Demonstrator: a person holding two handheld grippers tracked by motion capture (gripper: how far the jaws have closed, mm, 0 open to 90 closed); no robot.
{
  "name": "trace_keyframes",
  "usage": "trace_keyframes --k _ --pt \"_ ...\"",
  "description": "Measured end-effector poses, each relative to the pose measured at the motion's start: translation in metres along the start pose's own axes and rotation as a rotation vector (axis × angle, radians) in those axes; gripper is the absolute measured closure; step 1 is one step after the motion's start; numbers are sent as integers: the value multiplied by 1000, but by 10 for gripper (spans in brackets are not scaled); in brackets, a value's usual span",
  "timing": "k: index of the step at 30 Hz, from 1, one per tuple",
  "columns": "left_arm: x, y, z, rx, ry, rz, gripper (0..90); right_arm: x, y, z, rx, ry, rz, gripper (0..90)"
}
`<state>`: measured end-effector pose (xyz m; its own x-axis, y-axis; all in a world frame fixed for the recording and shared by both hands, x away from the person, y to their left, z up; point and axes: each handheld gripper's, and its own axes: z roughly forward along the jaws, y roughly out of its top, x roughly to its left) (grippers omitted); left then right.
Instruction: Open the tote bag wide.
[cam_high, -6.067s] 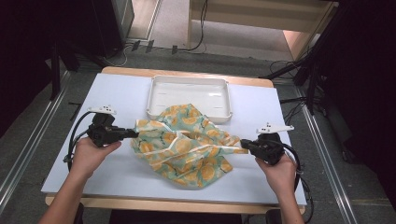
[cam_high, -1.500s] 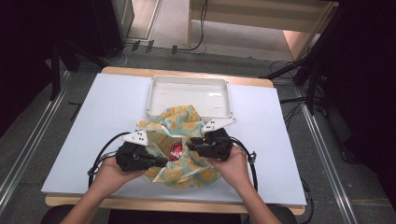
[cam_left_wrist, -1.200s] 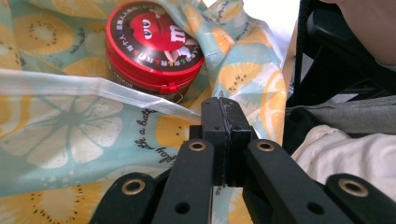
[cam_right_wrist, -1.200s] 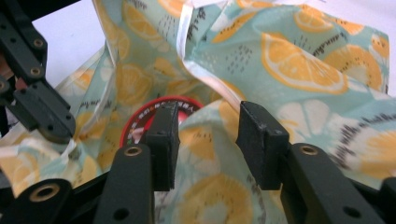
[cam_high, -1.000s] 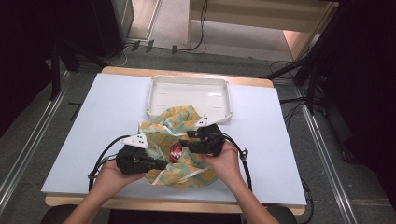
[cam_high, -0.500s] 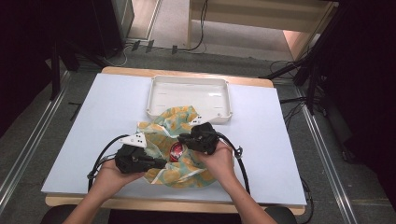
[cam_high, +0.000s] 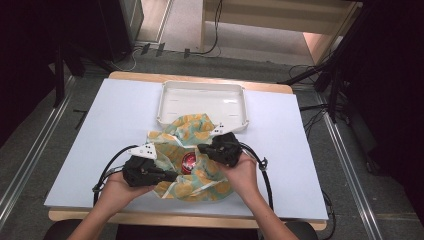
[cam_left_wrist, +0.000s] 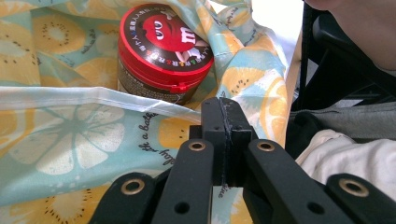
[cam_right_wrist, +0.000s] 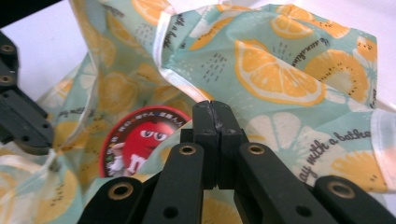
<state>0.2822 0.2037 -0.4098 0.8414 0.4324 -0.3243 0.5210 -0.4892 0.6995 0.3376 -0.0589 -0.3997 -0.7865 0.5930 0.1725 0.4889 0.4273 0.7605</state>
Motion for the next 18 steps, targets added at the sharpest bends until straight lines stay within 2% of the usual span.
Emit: trace_keyframes --k 5,9,14,18 --pt "0 1 2 -1 -5 0 900 8 -2 -4 -17 8 -11 776" --pt "0 1 3 1 -2 2 900 12 -4 0 -18 17 -6 683" --pt "1 0 2 4 4 -3 900 12 -7 7 10 18 0 698" --pt "2 0 1 2 7 -2 900 12 -9 6 3 5 -10 801"
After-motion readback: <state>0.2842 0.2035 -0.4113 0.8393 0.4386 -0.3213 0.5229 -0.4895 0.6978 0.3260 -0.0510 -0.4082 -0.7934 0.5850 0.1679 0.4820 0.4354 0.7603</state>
